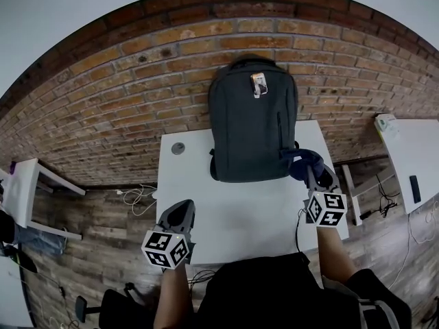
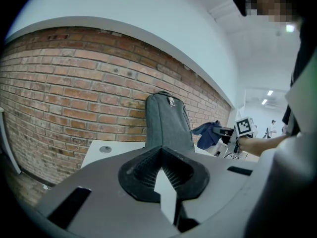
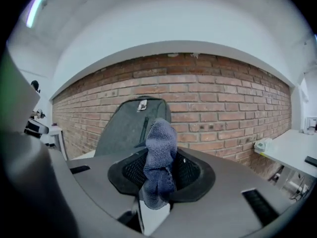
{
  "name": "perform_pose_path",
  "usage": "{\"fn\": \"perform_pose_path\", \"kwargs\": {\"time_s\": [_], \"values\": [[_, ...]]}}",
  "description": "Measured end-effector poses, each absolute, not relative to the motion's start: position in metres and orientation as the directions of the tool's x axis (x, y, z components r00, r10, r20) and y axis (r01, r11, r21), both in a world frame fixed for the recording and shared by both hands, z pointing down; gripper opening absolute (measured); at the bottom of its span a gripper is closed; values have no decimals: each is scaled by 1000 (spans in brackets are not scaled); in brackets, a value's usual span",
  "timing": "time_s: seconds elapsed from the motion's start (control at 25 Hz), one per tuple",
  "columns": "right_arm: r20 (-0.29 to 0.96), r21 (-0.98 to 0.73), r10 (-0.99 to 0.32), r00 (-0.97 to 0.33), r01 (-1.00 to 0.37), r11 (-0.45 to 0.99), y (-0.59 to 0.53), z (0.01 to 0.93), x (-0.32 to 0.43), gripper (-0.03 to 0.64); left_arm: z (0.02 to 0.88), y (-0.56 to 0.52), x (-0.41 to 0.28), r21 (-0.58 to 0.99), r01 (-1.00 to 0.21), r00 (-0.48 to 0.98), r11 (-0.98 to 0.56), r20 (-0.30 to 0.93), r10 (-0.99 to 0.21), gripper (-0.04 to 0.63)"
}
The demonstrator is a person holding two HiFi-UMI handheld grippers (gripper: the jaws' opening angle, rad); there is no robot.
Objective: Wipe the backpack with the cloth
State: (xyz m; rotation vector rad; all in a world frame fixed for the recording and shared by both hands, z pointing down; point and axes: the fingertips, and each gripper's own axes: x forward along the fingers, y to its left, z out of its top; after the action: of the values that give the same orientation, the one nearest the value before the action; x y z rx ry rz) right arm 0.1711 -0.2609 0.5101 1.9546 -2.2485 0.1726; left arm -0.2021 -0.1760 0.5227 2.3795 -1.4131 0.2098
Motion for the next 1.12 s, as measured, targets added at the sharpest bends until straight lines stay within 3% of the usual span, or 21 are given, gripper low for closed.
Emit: {"fn": "perform_pose_path", "kwargs": {"time_s": [0.24,0.52,1.12], "values": [[59,7,-988,-141,-990,141,-234,447,175,110,525,-190,-206,238,-865,498,-441,310,-809,-9],[1,5,-995,-104,-995,104,-207,415,180,111,527,-210,-210,236,-852,521,-467,315,-793,-9],[95,-120,-989,-110,-988,98,-174,457,208,110,508,-201,-166,199,-822,569,-534,306,-763,-9]]}}
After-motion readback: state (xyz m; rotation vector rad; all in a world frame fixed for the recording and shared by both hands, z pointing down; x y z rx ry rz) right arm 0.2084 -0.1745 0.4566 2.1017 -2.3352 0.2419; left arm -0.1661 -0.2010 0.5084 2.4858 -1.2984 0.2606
